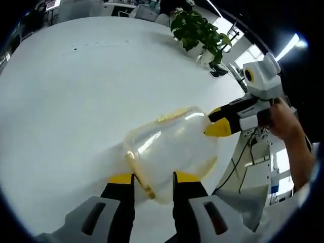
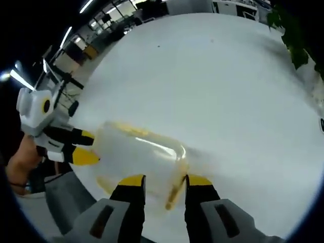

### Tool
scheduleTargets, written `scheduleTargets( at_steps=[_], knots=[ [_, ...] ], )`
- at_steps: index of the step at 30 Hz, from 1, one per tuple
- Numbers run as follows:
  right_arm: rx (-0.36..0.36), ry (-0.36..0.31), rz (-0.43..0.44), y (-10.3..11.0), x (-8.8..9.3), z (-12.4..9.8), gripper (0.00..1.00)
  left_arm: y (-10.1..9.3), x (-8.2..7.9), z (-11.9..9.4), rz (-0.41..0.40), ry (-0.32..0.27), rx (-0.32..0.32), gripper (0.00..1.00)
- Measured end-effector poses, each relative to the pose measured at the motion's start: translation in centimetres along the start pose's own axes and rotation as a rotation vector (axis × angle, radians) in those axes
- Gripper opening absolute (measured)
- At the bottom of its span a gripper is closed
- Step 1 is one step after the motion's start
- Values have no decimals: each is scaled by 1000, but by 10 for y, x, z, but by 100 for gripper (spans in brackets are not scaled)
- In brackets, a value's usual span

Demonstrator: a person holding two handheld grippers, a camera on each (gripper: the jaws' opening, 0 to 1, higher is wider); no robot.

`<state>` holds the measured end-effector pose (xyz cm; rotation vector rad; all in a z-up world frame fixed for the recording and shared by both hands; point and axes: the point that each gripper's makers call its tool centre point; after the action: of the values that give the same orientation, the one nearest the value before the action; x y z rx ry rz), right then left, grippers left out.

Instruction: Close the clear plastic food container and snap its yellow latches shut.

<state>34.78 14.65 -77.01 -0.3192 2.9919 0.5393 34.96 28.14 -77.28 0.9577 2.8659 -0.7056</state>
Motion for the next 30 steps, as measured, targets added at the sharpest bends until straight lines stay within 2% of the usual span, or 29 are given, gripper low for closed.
scheduleTargets(
  at_steps=[10,15,19,27,30],
  knots=[
    [-9,-18,-9,-1,2,1,30,1,1,1,-21,-55,25,30],
    [17,-2,-121,5,4,3,34,1,1,0,-27,-58,54,31],
    [61,25,-217,6,7,0,35,1,2,-3,16,-48,40,30],
    [119,66,-318,5,11,-1,35,2,1,-7,60,-39,29,30],
    [154,98,-394,3,13,-3,35,2,1,-10,103,-27,9,30]
  ],
)
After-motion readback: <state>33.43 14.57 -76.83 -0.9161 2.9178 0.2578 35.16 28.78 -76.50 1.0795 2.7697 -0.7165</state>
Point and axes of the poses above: the point that each gripper's makers call its tool centre point, and the gripper's own axes: z roughly forward along the fingers, y roughly to its left, x roughly out of its underside, and after that the axes turned 15 degrees about y, right-handed
